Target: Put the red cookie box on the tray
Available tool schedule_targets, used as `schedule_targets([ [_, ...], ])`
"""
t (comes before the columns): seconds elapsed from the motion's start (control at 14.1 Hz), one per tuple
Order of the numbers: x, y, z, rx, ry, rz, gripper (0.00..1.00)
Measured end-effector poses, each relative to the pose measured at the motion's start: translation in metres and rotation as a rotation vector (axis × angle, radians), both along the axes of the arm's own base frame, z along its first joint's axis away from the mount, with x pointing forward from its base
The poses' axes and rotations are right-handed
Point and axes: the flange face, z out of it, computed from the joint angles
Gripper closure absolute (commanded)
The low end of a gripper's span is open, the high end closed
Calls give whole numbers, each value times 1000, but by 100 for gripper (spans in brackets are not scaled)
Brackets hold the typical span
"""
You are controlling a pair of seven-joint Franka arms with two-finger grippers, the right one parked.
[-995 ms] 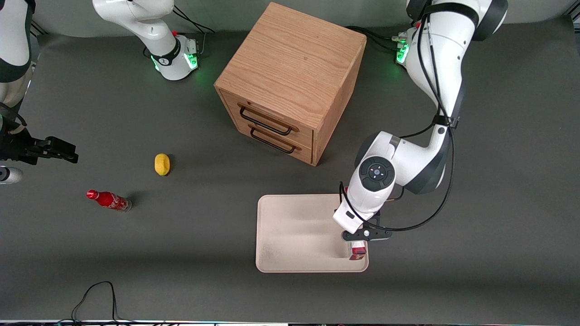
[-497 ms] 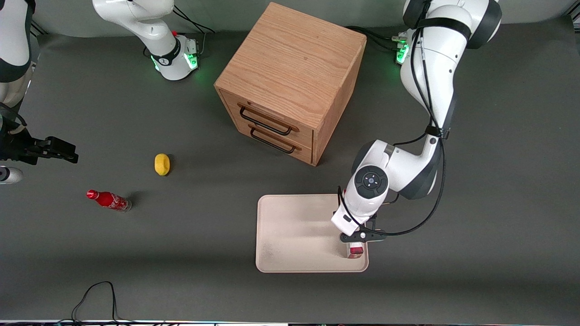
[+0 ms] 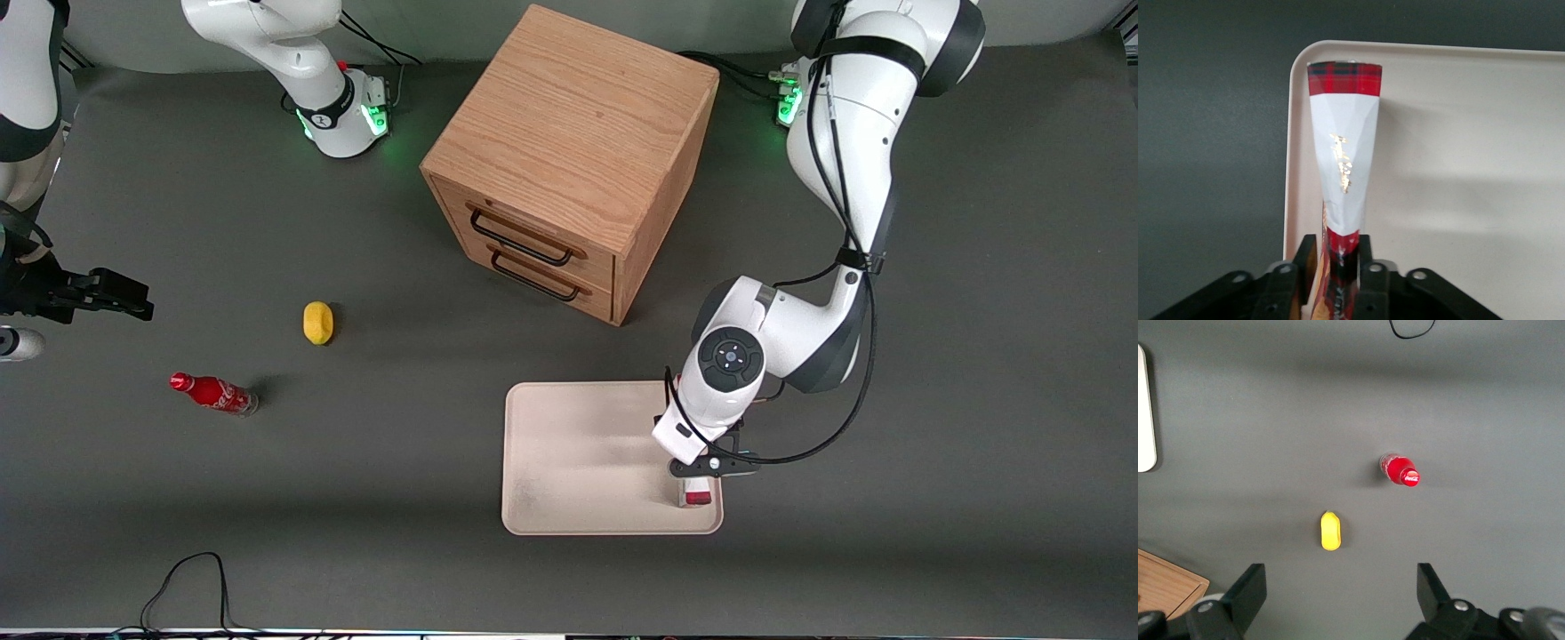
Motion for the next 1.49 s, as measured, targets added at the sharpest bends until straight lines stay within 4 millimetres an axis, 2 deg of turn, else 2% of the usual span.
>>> schedule_targets([
  [0.28, 1, 1, 6, -3, -6, 4, 0],
  [0.43, 1, 1, 21, 3, 3, 21, 0],
  [0.57, -5, 4, 67, 18, 27, 38, 0],
  [0.85, -43, 27, 203, 57, 78, 64, 0],
  [0.99, -67, 42, 258, 73, 94, 75, 0],
  [1.14, -82, 63, 301, 73, 82, 97, 0],
  [1.28, -90, 101, 337, 65, 67, 108, 0],
  [1.49, -95, 169, 360, 51, 62, 97, 0],
])
